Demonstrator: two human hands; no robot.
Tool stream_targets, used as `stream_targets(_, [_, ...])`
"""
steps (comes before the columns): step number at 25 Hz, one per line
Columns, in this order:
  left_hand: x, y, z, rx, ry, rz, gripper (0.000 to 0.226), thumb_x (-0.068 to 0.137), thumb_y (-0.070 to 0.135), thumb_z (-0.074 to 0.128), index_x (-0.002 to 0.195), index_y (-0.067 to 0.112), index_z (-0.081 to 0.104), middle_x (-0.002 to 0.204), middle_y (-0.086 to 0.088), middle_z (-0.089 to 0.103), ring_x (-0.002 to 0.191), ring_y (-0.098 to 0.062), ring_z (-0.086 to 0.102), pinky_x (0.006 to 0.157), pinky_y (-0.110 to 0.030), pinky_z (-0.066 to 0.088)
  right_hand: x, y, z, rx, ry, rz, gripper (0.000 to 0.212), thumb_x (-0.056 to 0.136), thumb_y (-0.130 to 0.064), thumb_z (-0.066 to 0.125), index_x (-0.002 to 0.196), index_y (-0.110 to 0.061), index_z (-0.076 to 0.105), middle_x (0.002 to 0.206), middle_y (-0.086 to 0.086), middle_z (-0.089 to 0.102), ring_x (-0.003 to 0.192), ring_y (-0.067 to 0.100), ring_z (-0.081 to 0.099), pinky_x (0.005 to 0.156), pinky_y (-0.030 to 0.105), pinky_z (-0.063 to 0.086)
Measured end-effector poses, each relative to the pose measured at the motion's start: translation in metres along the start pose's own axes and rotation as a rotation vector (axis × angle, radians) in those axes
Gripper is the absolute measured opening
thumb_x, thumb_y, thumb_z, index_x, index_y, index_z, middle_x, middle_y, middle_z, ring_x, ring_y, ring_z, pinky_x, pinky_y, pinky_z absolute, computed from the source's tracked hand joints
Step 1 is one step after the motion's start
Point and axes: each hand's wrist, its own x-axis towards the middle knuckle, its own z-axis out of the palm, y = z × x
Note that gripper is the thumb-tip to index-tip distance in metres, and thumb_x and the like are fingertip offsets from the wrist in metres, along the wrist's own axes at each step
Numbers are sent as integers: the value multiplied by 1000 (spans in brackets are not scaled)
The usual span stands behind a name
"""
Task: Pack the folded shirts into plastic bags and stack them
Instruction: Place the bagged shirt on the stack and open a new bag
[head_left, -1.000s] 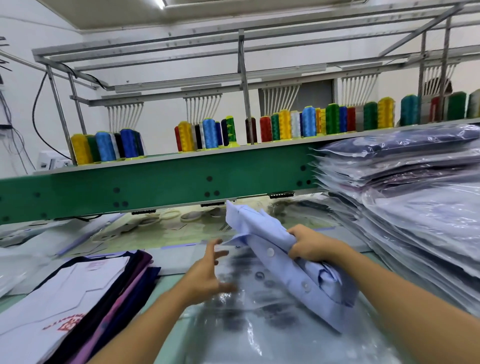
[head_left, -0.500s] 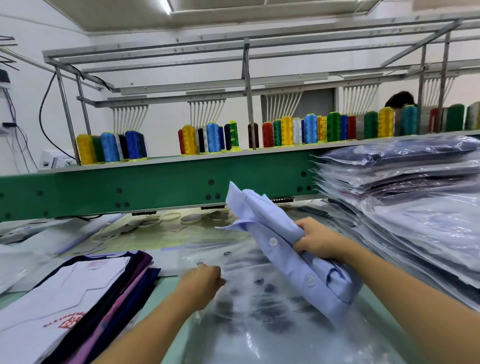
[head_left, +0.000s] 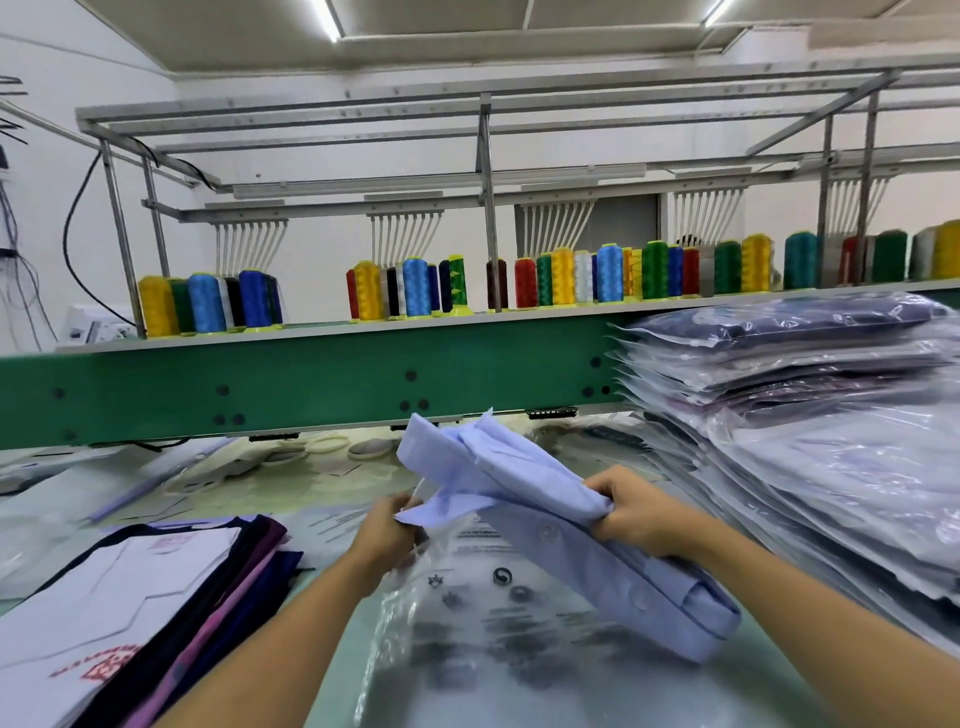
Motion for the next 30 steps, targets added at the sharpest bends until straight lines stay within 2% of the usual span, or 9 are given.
stream_targets(4, [7, 1, -4, -153, 63, 75, 27, 105, 8, 42, 90, -6, 58, 75, -15, 56, 72, -22, 43, 67, -37, 33, 4, 11, 1, -65, -60, -18, 25, 72, 7, 52, 72, -12, 69, 69, -13, 54, 70, 5, 48, 63, 30, 38])
stream_targets(9, [7, 10, -9, -171, 127, 143, 30, 107, 22, 43, 89, 6, 61, 58, -5, 57, 50, -17, 44, 45, -25, 31, 7, 19, 3, -183, -105, -38, 28, 75, 1, 46, 70, -19, 64, 67, -5, 51, 69, 9, 42, 63, 33, 33])
stream_targets(11, [5, 14, -11, -37, 157, 233, 29, 107, 31, 45, 92, 19, 66, 55, 1, 59, 43, -12, 47, 39, -25, 35, 9, 21, 4, -289, -118, -2, 29, 79, -5, 47, 78, -25, 68, 73, 3, 64, 70, 11, 49, 64, 34, 37])
stream_targets(15, [0, 28, -8, 473, 150, 453, 25, 105, 40, 49, 86, 34, 65, 63, 8, 64, 50, -6, 56, 50, -24, 42, 12, 12, 10, -494, -164, 32, 40, 81, -14, 47, 70, -50, 61, 83, -2, 70, 81, 23, 64, 70, 40, 52])
stream_targets(18, [-2, 32, -2, 752, 86, 524, 36, 106, 42, 44, 76, 26, 54, 66, 5, 59, 61, -17, 54, 56, -35, 41, 20, 7, 12, -435, -171, 74, 38, 74, -6, 47, 70, -39, 64, 80, 5, 67, 77, 23, 59, 67, 36, 46])
stream_targets(21, [-2, 27, 1, 970, 30, 506, 24, 106, 37, 40, 90, 25, 52, 84, -1, 66, 73, -26, 59, 66, -41, 51, 23, 15, 8, -312, -162, 160, 33, 67, 4, 49, 87, -12, 70, 81, 11, 63, 75, 17, 51, 65, 32, 38])
stream_targets(23, [-5, 20, 1, 1040, -13, 471, 11, 104, 33, 43, 109, 33, 52, 100, 0, 69, 85, -27, 63, 73, -43, 55, 20, 22, 4, -249, -146, 226, 28, 67, 6, 53, 79, -14, 67, 74, 4, 57, 70, 16, 48, 61, 28, 37])
stream_targets(26, [-10, 4, 0, 990, 1, 360, 36, 101, 38, 48, 136, 33, 44, 116, -3, 67, 99, -29, 64, 74, -38, 52, 16, 29, 0, -196, -99, 271, 22, 66, 7, 58, 66, -15, 54, 64, 2, 48, 60, 16, 42, 51, 24, 30])
stream_targets(30, [-14, -7, 3, 956, -90, 217, 49, 92, 32, 61, 135, 28, 39, 115, -5, 63, 100, -30, 63, 75, -38, 51, 17, 29, 6, -151, -93, 280, 17, 60, 2, 58, 67, -13, 55, 64, 4, 47, 60, 17, 41, 53, 26, 29])
